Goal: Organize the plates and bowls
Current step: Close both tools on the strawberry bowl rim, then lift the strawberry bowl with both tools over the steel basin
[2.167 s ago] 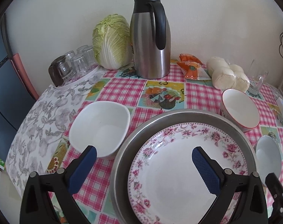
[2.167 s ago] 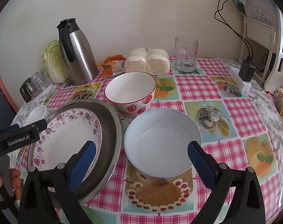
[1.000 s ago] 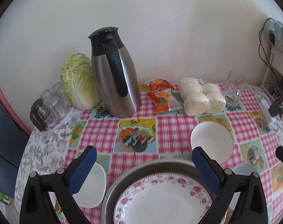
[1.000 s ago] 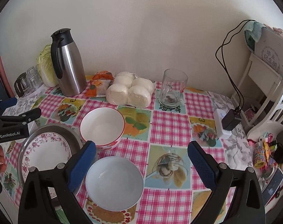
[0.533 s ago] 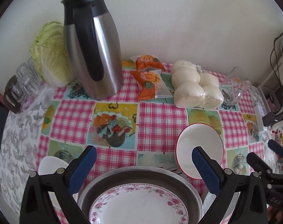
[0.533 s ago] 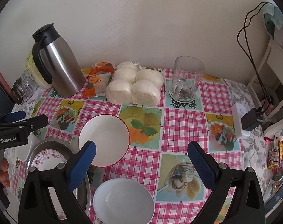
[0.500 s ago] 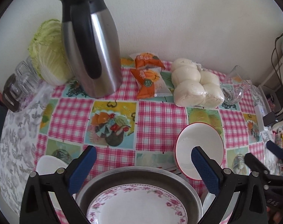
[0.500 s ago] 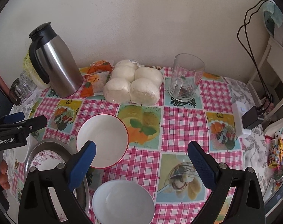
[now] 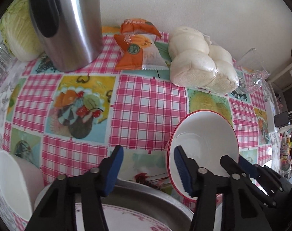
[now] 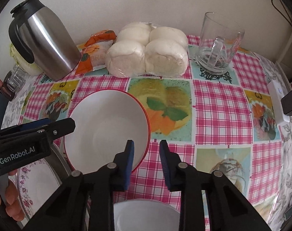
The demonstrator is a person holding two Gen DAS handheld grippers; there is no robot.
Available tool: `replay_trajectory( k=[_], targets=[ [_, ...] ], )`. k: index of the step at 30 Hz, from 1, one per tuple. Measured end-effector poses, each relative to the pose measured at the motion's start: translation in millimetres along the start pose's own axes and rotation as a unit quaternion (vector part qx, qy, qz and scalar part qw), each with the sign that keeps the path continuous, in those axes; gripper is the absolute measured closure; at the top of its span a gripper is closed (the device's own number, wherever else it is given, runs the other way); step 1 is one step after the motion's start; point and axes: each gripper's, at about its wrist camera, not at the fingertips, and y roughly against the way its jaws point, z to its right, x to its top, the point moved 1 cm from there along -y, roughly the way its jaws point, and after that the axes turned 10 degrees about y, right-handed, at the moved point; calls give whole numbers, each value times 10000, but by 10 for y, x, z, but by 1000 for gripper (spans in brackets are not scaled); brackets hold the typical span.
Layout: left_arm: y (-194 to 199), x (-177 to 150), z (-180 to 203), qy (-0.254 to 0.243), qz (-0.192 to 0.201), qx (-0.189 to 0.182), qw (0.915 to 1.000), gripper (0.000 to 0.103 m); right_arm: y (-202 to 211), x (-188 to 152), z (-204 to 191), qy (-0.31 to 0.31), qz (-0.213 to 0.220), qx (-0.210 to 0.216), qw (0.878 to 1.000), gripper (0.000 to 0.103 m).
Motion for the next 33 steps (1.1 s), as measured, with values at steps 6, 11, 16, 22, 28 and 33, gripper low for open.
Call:
replay_trajectory(
  k=[6, 11, 16, 22, 28, 33],
  targets=[
    [-193, -24, 50, -51, -170, -39, 9998, 69, -163, 25, -39, -6, -76, 43, 10000, 87],
    [-282, -71, 159, -246, -128, 25, 9996, 82, -254, 29, -28, -72, -78, 85, 9999, 87],
    [-304, -122, 252, -425, -75, 9, 9991, 93, -238, 2, -23, -128, -20, 158, 9998, 87],
    [-135, -202, 312, -470, 207, -47, 9987, 94, -99, -43, 14, -237, 175, 235, 9993, 88],
    [337, -299, 438, -595, 703, -163, 9956, 94, 300, -80, 1, -189, 605, 115, 9979, 88],
    [738, -415, 406, -628, 953, -130, 9934, 94, 723, -218, -117, -60, 886, -94, 9960, 88]
  ],
)
